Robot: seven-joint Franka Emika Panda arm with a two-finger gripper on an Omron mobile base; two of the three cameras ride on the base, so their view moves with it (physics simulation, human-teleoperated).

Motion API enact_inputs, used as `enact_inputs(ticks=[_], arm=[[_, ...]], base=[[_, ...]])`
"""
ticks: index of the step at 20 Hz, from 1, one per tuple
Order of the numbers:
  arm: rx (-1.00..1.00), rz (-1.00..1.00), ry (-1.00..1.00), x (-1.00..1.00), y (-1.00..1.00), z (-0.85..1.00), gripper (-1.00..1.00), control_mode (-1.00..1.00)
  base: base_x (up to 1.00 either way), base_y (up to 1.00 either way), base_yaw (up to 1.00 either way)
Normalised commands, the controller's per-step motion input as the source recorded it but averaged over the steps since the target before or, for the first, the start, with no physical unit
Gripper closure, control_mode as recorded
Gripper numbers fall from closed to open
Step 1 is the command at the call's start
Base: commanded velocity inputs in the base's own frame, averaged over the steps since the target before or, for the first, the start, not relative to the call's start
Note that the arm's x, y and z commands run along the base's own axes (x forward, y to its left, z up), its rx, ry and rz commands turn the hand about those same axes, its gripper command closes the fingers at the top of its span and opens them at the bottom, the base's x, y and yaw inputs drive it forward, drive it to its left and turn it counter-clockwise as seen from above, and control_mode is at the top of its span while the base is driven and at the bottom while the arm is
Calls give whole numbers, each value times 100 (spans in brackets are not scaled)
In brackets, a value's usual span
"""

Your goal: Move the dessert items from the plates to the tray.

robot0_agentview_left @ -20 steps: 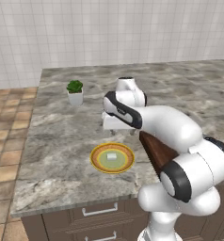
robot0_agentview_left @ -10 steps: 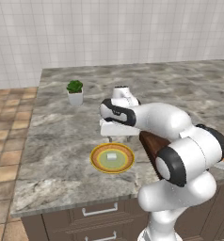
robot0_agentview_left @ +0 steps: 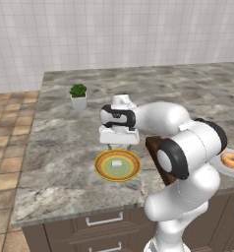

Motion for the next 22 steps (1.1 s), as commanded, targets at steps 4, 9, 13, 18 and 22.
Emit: enact_inputs(ticks=[4,9,13,18,22], arm=[[0,-11,1,23,5,-24,-100,-100],[-8,-6,0,2,1,-10,-100,-100],[-11,-3,0,-1,5,-1,-100,-100],[-1,0,0,-11,2,0,-100,-100],[0,0,0,-1,0,-5,-100,-100]], base=[[0,0,0],[0,0,0],[0,0,0],[0,0,0],[0,0,0]])
